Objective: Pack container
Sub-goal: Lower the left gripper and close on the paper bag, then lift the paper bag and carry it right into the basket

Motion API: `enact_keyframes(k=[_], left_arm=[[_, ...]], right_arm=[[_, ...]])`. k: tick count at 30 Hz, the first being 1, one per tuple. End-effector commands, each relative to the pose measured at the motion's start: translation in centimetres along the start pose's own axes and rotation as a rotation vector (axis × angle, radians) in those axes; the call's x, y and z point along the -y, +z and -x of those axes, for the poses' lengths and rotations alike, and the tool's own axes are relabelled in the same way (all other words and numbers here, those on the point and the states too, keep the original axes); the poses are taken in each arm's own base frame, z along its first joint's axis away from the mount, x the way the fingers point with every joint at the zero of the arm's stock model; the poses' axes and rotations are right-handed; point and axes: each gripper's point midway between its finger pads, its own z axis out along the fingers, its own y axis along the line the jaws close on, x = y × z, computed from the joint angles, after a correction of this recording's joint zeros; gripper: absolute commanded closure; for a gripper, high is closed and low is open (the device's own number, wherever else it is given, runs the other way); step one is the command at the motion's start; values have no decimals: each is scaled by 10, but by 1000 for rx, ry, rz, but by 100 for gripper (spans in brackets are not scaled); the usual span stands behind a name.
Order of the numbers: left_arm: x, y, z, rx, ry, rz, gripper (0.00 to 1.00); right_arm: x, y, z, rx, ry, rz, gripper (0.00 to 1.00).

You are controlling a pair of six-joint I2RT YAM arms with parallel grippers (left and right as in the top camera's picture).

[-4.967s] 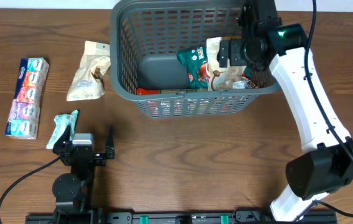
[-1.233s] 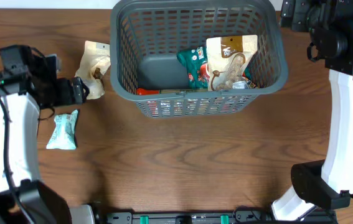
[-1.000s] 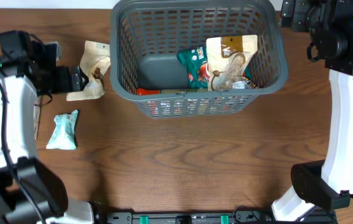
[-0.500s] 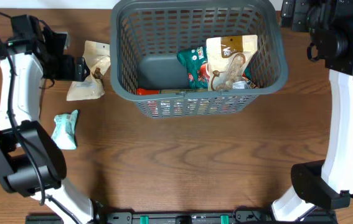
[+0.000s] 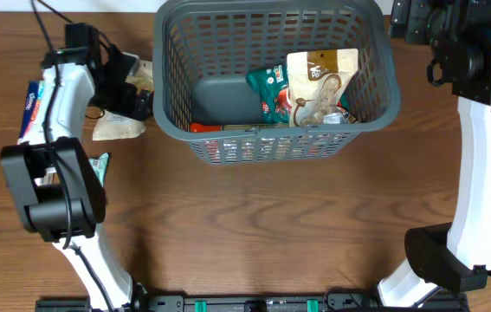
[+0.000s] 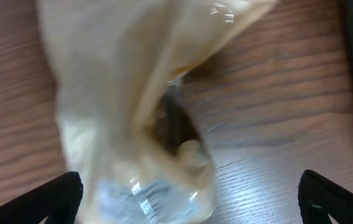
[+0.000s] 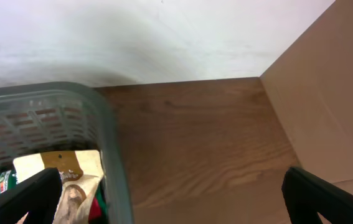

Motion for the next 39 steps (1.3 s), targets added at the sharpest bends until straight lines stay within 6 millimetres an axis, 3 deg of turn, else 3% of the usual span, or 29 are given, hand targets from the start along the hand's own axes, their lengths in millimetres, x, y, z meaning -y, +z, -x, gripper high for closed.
enact_keyframes(k=[1,12,23,31,38,39], left_arm=[[3,7,5,1,47,-8,2],[-12,29,2,-27,15,49,2],[-27,38,16,29,-64,106,2],[-24,72,-5,-59,-110,70,2],[-23,75,-6,-64,-111,67,0],[-23,75,-6,-65,-111,67,9]], right_arm=[[10,-9,4,23,9,-19,1],[10,-9,4,23,10,-19,1],[10,-9,4,23,10,-19,1],[10,-9,4,23,9,-19,1],[10,-9,4,23,9,-19,1],[10,-9,4,23,10,-19,1]])
